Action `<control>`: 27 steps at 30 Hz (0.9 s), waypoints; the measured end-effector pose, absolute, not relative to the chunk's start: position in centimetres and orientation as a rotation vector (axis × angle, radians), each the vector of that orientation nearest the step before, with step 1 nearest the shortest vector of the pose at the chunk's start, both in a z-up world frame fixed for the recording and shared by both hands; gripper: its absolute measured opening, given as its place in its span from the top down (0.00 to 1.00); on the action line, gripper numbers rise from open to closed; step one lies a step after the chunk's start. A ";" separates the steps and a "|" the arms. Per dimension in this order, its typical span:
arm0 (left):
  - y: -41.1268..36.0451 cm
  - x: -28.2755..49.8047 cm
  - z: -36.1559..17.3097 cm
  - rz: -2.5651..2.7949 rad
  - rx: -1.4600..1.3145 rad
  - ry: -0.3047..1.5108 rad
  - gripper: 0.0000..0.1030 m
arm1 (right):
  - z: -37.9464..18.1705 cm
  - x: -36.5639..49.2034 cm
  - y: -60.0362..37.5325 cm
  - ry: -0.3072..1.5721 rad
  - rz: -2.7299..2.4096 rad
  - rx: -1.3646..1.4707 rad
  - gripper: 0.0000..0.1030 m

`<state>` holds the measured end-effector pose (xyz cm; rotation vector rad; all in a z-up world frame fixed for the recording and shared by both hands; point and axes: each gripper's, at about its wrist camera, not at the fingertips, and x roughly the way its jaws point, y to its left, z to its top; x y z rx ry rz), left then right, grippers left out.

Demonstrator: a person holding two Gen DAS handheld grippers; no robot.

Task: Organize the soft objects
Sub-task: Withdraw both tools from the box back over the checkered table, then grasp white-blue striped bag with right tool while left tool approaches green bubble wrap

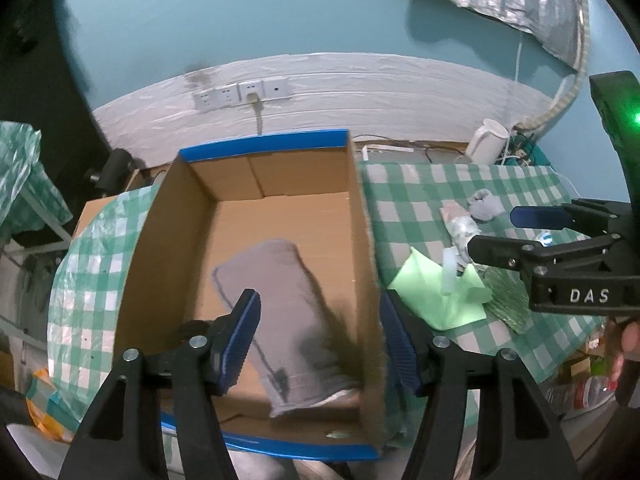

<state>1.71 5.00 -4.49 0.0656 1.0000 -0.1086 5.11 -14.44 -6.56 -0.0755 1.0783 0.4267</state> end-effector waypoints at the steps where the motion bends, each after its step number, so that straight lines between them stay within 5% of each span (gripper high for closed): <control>1: 4.6 1.7 -4.5 -0.113 0.070 0.999 0.36 | -6.7 5.1 -15.1 1.079 0.418 -0.068 0.28; 27: -6.1 1.5 -6.7 -0.230 0.237 1.054 0.35 | -8.8 4.6 -27.1 1.083 0.270 0.076 0.28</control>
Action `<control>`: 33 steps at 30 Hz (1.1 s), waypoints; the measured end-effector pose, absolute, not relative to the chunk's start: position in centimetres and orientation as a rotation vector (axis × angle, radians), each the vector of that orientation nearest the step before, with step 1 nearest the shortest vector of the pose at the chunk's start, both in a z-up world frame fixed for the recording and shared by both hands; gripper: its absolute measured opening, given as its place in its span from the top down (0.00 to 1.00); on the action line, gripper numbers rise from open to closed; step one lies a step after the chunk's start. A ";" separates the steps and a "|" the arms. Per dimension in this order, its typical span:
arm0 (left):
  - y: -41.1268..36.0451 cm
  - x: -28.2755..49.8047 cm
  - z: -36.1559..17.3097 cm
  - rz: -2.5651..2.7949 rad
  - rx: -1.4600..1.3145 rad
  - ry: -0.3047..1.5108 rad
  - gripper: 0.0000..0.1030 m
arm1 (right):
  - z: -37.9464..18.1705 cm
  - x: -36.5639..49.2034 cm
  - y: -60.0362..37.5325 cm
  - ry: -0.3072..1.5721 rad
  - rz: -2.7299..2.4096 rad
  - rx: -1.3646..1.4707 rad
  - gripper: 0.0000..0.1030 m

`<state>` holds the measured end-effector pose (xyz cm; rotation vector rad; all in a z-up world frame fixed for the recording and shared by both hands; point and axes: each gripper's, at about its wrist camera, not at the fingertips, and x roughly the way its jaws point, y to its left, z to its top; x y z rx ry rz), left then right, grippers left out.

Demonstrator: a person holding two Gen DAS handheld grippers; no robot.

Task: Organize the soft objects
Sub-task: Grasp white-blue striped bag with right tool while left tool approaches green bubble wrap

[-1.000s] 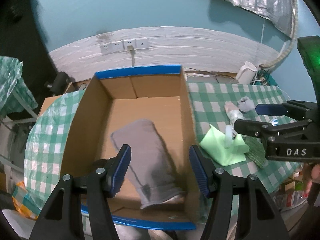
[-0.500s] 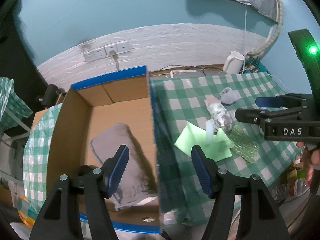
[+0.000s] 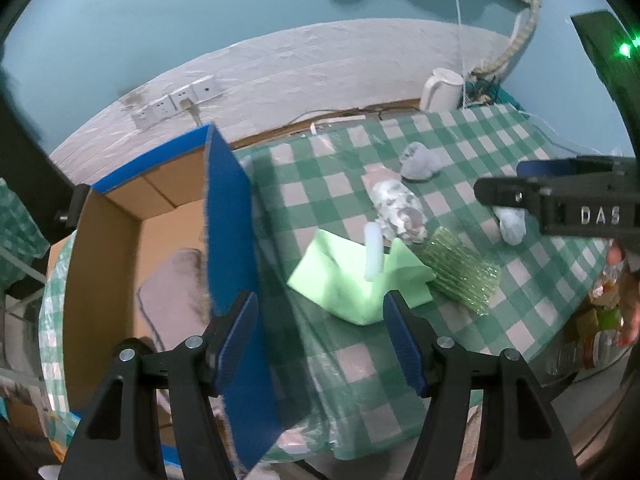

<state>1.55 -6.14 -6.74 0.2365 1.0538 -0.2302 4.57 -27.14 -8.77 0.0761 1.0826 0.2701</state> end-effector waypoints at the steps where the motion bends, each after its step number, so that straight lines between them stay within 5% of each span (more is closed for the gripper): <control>1: -6.7 1.5 -7.0 -0.236 0.245 1.060 0.35 | -8.9 4.6 -27.5 1.083 0.263 0.081 0.28; 33: -15.9 3.7 -13.9 -0.282 0.291 1.216 0.35 | -18.5 7.4 -37.8 1.222 0.061 0.185 0.28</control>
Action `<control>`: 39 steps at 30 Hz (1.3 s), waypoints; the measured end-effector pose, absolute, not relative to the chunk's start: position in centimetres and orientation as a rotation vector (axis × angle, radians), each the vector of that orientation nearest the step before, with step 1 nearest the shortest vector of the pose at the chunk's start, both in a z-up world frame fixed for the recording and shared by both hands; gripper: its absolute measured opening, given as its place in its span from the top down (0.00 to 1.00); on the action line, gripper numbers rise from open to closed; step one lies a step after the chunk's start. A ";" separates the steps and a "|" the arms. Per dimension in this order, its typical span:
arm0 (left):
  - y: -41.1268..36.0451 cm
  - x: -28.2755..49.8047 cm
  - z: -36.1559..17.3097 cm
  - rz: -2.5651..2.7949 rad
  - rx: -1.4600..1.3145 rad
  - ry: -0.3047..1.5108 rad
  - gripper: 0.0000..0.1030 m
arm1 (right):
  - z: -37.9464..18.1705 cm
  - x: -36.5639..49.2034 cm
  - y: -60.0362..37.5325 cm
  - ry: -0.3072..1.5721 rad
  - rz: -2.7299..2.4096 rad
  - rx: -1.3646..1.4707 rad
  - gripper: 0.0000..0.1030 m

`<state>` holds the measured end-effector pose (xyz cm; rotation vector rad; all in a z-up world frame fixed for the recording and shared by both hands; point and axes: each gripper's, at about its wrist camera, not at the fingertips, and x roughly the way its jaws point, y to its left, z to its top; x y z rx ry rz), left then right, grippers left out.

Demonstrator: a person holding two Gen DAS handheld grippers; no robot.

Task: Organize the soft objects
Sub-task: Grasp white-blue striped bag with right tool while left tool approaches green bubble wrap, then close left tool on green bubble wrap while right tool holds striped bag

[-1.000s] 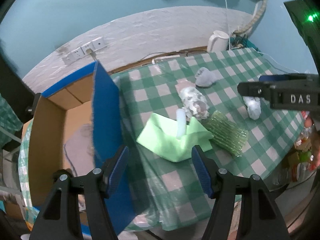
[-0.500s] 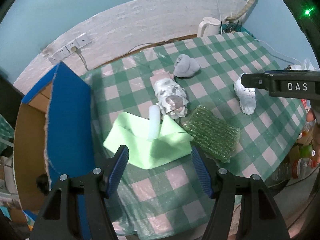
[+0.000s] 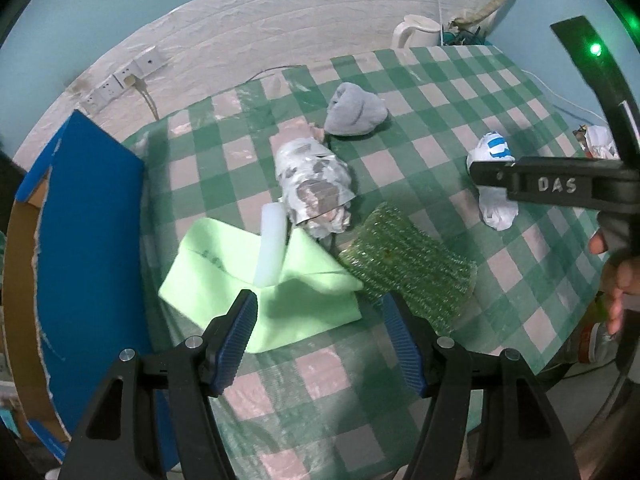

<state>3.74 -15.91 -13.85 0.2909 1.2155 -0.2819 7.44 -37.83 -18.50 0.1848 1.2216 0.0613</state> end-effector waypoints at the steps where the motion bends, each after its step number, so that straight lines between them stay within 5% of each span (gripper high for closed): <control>1: -16.1 3.9 -14.0 -0.285 0.289 1.219 0.35 | -18.9 7.5 -37.9 1.228 0.059 0.182 0.28; 13: -18.4 5.3 -15.6 -0.307 0.270 1.254 0.35 | -21.1 7.7 -37.3 1.255 0.060 0.068 0.30; 17: -19.2 5.6 -16.2 -0.316 0.274 1.269 0.35 | -21.6 7.6 -37.0 1.276 0.082 0.056 0.56; 39: -22.9 4.9 -17.4 -0.369 0.348 1.271 0.28 | -19.1 4.6 -38.4 1.255 0.102 0.036 0.59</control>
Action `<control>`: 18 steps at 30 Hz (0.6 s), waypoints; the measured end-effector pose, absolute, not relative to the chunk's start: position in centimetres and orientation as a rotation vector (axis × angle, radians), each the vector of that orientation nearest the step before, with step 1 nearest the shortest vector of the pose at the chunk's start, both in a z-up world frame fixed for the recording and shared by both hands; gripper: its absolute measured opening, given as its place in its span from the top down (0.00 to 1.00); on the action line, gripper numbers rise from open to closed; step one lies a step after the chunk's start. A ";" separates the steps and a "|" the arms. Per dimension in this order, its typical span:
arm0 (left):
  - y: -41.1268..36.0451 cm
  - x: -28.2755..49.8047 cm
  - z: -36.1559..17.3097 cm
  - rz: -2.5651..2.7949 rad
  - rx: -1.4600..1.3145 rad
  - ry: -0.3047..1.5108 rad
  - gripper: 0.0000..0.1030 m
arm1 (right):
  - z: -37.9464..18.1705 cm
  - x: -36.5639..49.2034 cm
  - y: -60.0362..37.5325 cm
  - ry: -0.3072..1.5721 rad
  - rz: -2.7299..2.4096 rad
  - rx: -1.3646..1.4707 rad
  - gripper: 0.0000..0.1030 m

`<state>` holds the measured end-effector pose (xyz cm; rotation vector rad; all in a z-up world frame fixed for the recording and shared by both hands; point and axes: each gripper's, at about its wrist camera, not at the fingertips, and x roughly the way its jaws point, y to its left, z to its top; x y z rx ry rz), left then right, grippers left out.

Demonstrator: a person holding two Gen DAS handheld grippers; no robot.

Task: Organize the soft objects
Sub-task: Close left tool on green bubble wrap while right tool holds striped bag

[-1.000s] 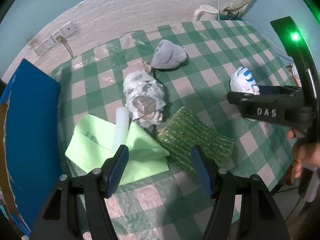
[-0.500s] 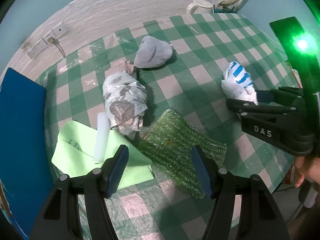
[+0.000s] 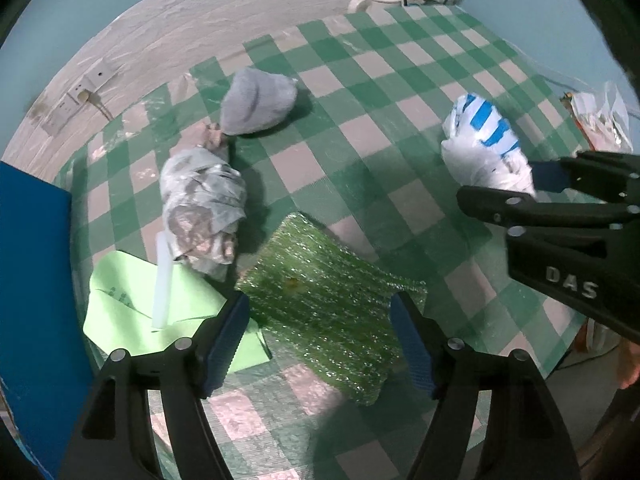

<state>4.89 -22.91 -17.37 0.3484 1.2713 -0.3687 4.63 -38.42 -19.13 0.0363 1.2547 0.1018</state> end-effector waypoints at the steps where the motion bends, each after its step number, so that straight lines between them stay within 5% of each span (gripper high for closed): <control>1: -23.1 4.8 -17.6 -0.370 0.358 1.275 0.28 | -19.0 4.4 -38.4 1.255 0.102 0.034 0.59; 18: -25.0 2.8 -19.6 -0.440 0.434 1.291 0.28 | -17.5 3.3 -39.4 1.233 0.091 0.047 0.59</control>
